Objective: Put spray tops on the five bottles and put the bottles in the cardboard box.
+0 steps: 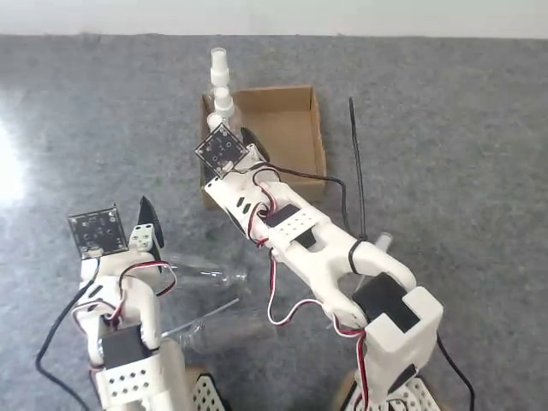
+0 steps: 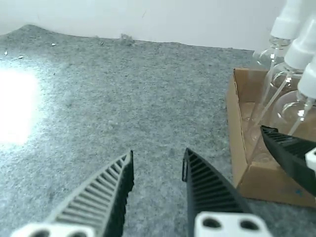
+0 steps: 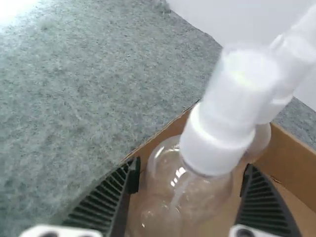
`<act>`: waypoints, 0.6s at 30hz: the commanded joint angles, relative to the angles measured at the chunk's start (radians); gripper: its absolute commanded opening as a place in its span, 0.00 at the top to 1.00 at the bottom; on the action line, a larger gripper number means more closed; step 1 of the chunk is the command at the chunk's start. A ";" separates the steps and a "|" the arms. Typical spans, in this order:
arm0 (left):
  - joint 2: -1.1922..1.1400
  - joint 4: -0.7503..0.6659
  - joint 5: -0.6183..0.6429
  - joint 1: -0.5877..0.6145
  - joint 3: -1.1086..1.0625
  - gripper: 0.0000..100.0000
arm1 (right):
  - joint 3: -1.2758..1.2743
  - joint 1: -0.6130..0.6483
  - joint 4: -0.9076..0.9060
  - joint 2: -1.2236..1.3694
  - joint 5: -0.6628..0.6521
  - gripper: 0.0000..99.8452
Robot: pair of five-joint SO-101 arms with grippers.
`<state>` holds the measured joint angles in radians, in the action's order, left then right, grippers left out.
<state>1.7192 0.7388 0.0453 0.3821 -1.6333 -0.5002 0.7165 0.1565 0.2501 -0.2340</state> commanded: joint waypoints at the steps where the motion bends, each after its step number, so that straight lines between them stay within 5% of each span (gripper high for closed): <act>1: 0.018 -0.029 -0.008 0.003 0.008 0.85 | 0.017 0.010 -0.002 -0.021 -0.002 0.72; 18: 0.018 -0.029 -0.006 0.043 0.010 0.85 | 0.017 0.002 -0.208 -0.148 0.003 0.72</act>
<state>1.7192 0.7388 0.0453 0.4189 -1.6333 -0.4864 0.7165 -0.0384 0.2056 -0.2340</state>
